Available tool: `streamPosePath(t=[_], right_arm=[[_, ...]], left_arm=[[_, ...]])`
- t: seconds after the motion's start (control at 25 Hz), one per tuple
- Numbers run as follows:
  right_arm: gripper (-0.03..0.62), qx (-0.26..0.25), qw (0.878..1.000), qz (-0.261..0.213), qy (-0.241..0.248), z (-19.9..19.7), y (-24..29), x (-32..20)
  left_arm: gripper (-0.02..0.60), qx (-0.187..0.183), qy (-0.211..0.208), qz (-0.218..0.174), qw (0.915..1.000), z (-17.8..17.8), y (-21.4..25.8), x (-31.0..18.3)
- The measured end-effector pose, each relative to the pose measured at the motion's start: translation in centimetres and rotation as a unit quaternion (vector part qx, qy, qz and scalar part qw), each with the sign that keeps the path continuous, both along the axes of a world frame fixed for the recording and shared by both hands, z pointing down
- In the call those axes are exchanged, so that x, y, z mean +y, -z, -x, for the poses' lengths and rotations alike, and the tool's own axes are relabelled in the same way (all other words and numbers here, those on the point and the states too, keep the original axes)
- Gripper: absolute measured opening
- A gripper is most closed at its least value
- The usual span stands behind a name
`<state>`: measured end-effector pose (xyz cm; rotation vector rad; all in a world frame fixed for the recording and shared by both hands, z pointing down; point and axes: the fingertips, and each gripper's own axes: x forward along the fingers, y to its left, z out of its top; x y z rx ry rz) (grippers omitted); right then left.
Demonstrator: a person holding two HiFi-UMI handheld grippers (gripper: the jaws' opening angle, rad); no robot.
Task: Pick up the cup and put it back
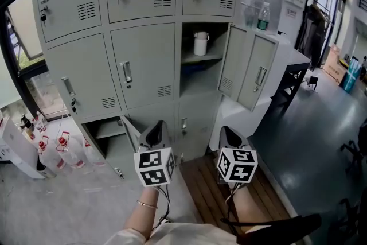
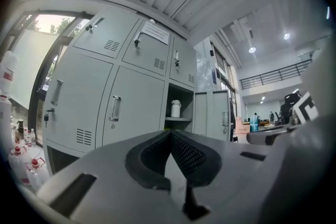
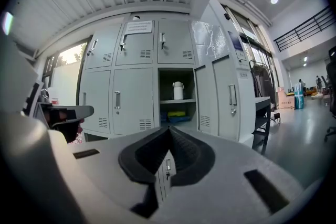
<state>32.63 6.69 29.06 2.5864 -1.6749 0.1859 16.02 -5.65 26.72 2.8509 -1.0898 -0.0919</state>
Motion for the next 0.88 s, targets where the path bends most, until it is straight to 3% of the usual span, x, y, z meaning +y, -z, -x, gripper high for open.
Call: streamPosePath(t=[0.44,0.68,0.88], right_arm=[[-0.008,0.016,0.999,-0.017,-0.035,-1.5,2.9,-11.1],[-0.008,0.011,0.998,-0.006,-0.054,-3.9,1.7,-13.6],[-0.008,0.009,0.999,-0.008,-0.043,-6.3,1.3,-16.5]], left_arm=[[0.003,0.009,-0.024,-0.011,0.9996,-1.7,2.2,-12.5],[0.003,-0.001,-0.039,0.009,0.9992,-4.0,-0.1,-14.9],[0.003,-0.011,-0.024,0.011,0.9996,-5.8,-1.0,-17.2]])
